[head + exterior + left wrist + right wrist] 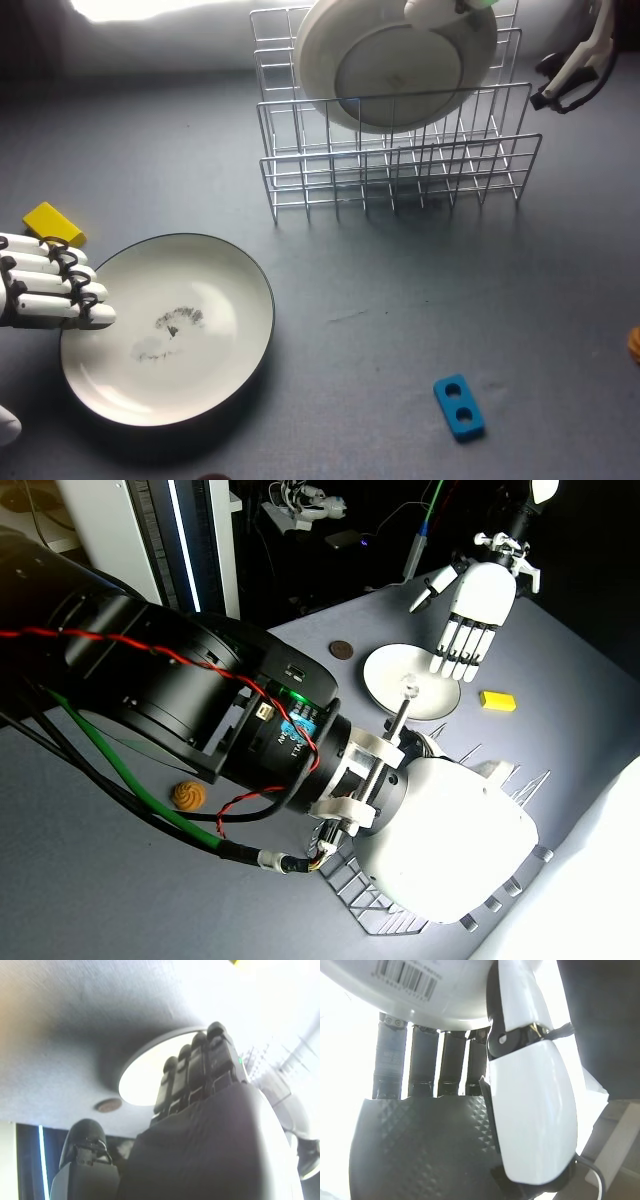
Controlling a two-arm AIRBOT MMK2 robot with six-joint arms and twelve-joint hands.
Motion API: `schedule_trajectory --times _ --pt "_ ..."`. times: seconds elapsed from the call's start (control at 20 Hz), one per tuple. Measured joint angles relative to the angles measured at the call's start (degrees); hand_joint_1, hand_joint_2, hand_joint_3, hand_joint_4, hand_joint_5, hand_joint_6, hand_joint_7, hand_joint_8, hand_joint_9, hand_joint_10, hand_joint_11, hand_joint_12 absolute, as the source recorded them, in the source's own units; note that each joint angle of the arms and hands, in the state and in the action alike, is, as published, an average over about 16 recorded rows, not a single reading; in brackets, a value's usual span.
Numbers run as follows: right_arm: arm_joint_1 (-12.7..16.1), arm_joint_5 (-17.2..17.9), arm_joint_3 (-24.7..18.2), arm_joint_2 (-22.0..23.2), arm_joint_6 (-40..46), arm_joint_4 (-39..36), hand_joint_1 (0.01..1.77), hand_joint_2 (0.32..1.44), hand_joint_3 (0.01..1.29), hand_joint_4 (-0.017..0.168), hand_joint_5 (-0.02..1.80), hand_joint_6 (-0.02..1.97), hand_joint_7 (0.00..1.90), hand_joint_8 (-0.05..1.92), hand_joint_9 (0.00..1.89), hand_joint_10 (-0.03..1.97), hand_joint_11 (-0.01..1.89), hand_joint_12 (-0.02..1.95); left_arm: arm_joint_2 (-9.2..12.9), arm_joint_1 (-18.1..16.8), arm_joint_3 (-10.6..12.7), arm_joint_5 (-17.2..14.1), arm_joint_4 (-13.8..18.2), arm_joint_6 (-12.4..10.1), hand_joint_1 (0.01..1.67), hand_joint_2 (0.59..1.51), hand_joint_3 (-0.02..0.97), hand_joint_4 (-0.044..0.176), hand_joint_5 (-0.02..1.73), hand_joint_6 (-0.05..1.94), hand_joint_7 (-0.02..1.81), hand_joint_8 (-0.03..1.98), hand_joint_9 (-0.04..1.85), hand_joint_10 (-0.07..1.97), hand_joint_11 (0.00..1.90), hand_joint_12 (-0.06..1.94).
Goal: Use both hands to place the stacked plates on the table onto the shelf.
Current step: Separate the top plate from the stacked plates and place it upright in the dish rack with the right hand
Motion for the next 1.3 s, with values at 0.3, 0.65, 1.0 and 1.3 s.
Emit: schedule_trajectory --times 0.3,0.65,1.0,1.3 --pt "-1.16 0.61 0.51 -0.41 0.08 0.00 1.32 1.01 0.02 -0.009 0.93 0.87 1.11 0.78 1.13 0.56 0.90 1.03 -0.04 0.01 0.13 -0.03 0.00 0.00 0.02 1.135 0.020 0.005 0.02 0.01 0.02 0.01 0.02 0.01 0.02 0.00" --pt "-2.41 1.26 0.55 -0.42 0.13 0.00 1.32 1.01 0.02 -0.009 0.92 0.88 1.11 0.78 1.17 0.49 0.91 1.05 -0.06 0.01 0.19 -0.03 0.09 0.00 0.02 1.139 0.020 0.005 0.04 0.01 0.04 0.01 0.02 0.00 0.01 0.00" --pt "-3.15 1.70 0.56 -0.42 0.13 0.00 1.31 1.02 0.02 -0.009 0.91 0.91 1.11 0.78 1.23 0.19 0.89 1.07 -0.07 0.01 0.23 -0.02 0.22 0.00 0.02 1.139 0.019 0.005 0.06 0.01 0.08 0.01 0.03 0.00 0.01 0.00" --pt "-3.44 2.08 0.47 -0.39 0.13 0.01 1.25 1.04 0.02 -0.008 0.88 0.85 1.07 0.52 1.18 0.11 0.79 1.14 -0.07 0.01 0.24 0.01 0.37 0.00 0.02 1.135 0.019 0.005 0.06 0.01 0.07 0.01 0.02 0.00 0.01 0.00"
